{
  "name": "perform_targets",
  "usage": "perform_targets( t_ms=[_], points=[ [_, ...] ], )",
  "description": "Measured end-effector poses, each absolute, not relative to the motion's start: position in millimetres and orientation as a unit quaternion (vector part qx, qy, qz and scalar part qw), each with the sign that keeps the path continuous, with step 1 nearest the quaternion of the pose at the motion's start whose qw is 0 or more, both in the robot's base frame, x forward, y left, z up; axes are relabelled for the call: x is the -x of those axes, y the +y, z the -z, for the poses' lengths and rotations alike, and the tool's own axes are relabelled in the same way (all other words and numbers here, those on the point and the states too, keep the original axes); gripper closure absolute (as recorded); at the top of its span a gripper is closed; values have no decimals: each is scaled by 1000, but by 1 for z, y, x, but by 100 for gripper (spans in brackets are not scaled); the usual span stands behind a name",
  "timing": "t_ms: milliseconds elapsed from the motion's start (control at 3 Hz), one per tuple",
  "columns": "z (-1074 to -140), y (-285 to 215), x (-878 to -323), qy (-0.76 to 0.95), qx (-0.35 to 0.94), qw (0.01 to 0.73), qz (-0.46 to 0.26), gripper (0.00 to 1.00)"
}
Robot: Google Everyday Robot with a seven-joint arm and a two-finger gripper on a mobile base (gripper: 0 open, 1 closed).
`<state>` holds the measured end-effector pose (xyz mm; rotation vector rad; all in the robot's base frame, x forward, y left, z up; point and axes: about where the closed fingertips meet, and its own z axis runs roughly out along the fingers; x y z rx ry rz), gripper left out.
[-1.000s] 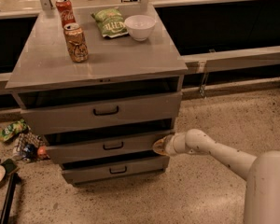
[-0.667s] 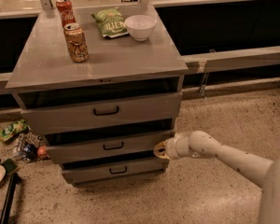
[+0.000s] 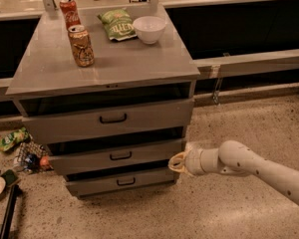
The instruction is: Close middle drawer
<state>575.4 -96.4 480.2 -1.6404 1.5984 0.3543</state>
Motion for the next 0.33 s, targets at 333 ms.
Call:
perform_targets(
  t_ms=[333],
  points=[
    [-489, -99, -568, 644, 632, 404, -151, 87]
  ],
)
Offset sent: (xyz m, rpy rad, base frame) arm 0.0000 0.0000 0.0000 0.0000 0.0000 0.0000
